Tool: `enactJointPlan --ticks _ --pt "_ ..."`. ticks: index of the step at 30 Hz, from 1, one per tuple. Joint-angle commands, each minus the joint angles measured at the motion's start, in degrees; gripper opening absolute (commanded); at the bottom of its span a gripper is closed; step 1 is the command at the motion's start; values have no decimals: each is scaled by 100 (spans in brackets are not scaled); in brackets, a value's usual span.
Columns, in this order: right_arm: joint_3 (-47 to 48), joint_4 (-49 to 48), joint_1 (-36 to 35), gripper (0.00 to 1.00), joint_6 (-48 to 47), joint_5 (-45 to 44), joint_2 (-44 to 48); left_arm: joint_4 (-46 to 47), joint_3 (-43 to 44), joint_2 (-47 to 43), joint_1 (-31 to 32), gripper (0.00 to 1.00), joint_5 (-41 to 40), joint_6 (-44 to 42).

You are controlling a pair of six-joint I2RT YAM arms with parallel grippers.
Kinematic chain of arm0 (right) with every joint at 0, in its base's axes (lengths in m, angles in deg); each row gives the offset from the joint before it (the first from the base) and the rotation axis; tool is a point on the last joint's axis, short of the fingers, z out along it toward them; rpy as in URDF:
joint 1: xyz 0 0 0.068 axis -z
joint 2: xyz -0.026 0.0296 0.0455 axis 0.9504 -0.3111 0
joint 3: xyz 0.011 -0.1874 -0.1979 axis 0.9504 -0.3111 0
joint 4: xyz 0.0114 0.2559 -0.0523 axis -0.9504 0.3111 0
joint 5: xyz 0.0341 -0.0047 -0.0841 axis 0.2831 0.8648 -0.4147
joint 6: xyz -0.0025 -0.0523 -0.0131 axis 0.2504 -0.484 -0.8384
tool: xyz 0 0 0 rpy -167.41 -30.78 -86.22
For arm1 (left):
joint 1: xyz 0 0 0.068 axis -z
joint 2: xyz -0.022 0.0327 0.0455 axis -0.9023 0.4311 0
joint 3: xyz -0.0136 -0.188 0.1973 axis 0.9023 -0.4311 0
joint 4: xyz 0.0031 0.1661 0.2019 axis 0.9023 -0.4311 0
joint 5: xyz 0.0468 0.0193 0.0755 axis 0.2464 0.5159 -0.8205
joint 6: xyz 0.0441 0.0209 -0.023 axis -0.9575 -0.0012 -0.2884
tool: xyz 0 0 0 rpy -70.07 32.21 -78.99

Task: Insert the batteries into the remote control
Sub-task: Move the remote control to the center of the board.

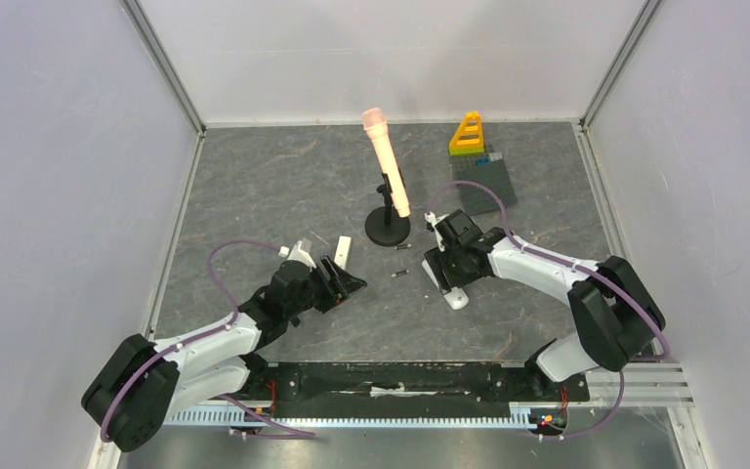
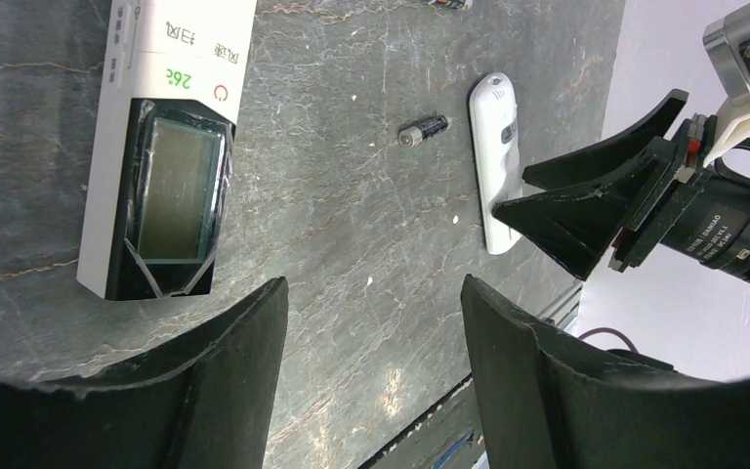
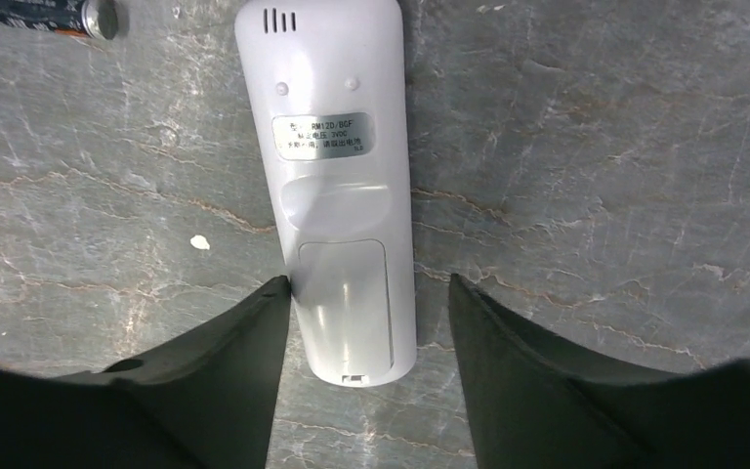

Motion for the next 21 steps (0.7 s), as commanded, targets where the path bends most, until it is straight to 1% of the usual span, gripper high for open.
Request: enactJointPlan --ticks 1,3,6,13,17,21 --pt "-31 -131 -6 58 -60 41 -192 50 -41 -75 -28 70 -152 -179" --pt "-103 -143 -4 54 9 -29 -231 51 -41 -83 -28 70 -149 -181" --pt "-206 -198 -4 53 91 -20 -225 41 -37 -82 -28 70 -149 -185" --pt "-226 -246 -2 57 168 -52 -281 -15 -41 -127 -28 70 -158 -196" --pt "-203 -233 -4 49 343 -392 -323 -41 -50 -159 -28 70 -164 -192" --pt "-195 -262 85 45 501 -605 -320 -76 -59 -202 -28 70 -176 -204"
